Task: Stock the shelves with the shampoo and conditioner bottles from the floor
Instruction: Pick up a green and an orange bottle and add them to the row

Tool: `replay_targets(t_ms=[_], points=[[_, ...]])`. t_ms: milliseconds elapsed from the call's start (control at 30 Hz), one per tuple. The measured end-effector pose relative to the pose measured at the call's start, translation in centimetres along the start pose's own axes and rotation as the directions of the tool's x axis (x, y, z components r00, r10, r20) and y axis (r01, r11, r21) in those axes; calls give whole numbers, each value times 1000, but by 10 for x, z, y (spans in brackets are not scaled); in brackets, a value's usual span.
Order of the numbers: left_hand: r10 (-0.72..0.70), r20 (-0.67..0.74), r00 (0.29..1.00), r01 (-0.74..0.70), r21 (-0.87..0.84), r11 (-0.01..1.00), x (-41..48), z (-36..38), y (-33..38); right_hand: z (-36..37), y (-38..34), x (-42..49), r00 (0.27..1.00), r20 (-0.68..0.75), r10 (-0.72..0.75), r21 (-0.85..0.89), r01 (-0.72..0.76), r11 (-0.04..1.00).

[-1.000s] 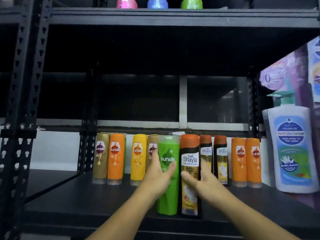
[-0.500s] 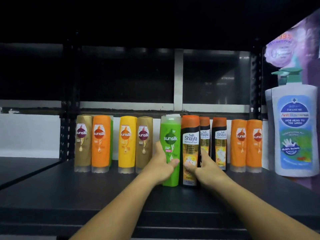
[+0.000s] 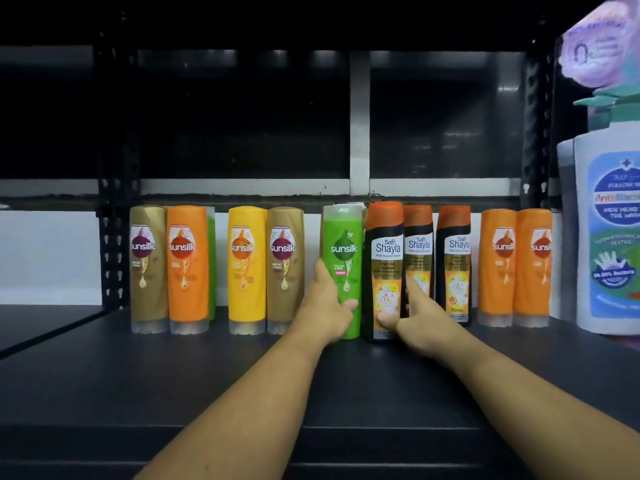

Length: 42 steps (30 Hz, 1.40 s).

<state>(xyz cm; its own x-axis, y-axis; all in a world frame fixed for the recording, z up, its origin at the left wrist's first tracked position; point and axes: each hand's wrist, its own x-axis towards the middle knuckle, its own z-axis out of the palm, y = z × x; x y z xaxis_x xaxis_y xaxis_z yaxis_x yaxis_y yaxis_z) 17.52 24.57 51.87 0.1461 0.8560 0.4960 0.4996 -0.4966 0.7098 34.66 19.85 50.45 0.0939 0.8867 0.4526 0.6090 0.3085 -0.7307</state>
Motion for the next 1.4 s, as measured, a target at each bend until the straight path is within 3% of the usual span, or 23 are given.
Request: replay_targets(t_ms=[333,800,933,1233,1400], points=[[-31,-34,999,34,85,996,5,0,-3,2,1,2,994,-104,-35,-164,17,986],[-101,36,994,89,238,967,-5,-6,-2,9,5,6,995,-87,-43,-369,8,929],[-137,20,990,123,323,938,-7,-9,-4,10,3,6,995,-88,-40,-519,-12,855],[-89,-200,976,163,391,906,-18,-19,-5,11,-5,-6,989,-120,-81,-704,-27,710],[-16,-79,997,49,444,895,-25,-19,-5,11,-14,-14,991,-79,-107,-792,3,611]])
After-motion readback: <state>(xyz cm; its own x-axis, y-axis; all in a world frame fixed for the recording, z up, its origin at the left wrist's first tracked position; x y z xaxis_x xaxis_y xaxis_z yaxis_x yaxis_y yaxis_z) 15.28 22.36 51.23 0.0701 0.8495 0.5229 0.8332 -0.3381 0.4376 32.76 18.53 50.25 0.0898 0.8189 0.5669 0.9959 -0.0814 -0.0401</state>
